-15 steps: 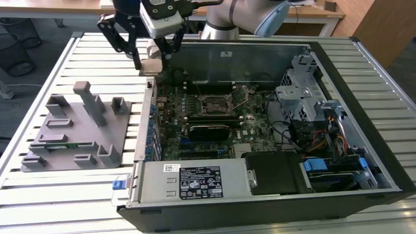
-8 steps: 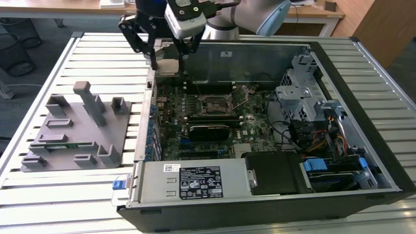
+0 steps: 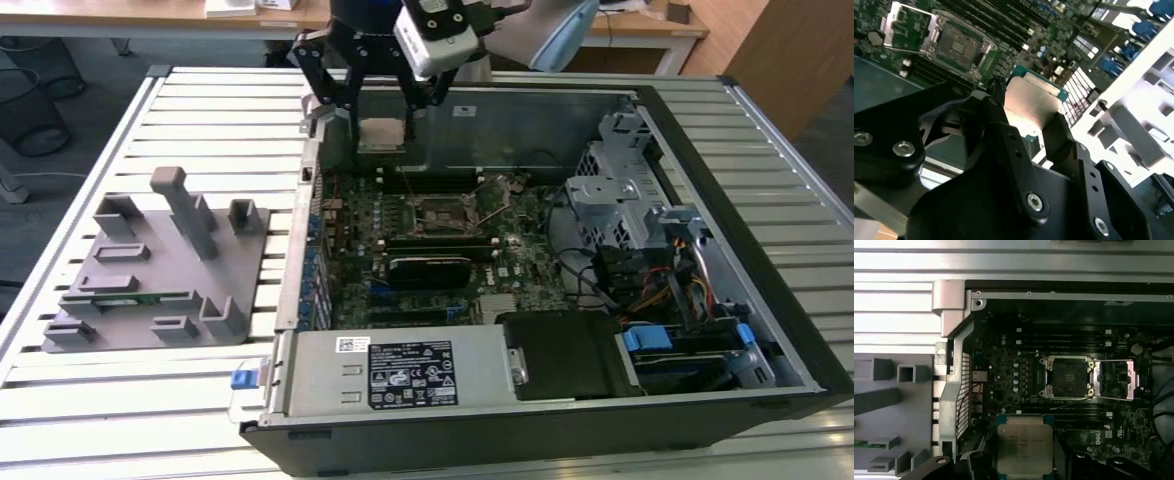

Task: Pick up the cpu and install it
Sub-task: 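Pick up the cpu and move it towards the insertion slot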

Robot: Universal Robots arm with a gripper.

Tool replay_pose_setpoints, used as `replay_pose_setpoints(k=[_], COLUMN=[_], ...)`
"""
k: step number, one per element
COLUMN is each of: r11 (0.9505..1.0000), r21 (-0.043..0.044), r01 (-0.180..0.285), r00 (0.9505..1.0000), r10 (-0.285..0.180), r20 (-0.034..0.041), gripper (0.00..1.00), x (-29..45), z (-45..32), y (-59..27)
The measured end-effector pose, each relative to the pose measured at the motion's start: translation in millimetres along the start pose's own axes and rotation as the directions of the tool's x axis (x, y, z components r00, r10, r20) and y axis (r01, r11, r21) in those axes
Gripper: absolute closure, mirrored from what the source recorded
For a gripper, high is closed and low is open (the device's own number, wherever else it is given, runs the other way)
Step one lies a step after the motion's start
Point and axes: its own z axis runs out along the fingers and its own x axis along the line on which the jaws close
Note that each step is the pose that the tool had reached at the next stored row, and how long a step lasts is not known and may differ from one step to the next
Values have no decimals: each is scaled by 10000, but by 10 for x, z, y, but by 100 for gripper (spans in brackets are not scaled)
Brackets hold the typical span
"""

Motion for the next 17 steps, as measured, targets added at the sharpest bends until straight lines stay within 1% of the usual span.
replay_pose_setpoints(k=[3, 5, 8, 9, 13, 17], r11=[10000, 10000, 10000, 10000, 10000, 10000], r21=[0, -11, -12, -11, -11, -11], r01=[0, -2, -1, -1, -1, -1], r00=[10000, 10000, 10000, 10000, 10000, 10000], r10=[0, 2, 1, 1, 1, 1], r20=[-2, -3, -2, -2, -2, -2], gripper=[46, 46, 46, 46, 46, 46], x=[-129, -197, -333, -366, -488, -561], z=[8, 12, 17, 19, 25, 30], y=[14, 16, 29, 31, 52, 79])
